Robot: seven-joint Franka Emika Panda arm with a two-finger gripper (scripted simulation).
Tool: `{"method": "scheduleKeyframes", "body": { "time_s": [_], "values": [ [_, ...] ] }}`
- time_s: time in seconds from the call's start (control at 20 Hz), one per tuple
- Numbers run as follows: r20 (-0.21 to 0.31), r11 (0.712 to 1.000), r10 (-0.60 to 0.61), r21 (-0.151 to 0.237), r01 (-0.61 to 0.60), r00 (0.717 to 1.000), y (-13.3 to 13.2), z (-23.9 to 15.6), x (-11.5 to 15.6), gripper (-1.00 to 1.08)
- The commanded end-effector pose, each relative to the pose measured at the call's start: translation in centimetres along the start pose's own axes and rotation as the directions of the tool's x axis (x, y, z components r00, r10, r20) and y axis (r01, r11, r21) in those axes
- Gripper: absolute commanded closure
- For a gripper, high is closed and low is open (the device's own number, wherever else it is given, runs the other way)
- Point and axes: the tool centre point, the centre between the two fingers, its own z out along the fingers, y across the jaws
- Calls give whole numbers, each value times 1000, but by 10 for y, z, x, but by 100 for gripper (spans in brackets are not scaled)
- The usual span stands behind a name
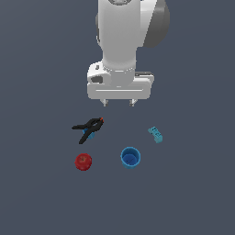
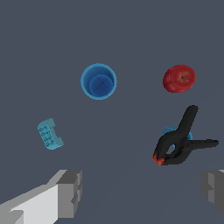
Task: Pick up a designated object from a clutter of objects.
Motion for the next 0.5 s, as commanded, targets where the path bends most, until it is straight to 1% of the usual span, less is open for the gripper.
{"method": "scheduleKeyframes", "body": {
  "time_s": [0.0, 0.3, 0.45],
  "values": [
    [0, 1000, 0, 0, 0, 1000, 0, 0, 0, -20],
    [2, 1000, -4, -12, 4, 1000, -2, -4, -1, -20],
    [2, 1000, -5, -11, 5, 1000, -2, -4, -1, -20]
  ]
}}
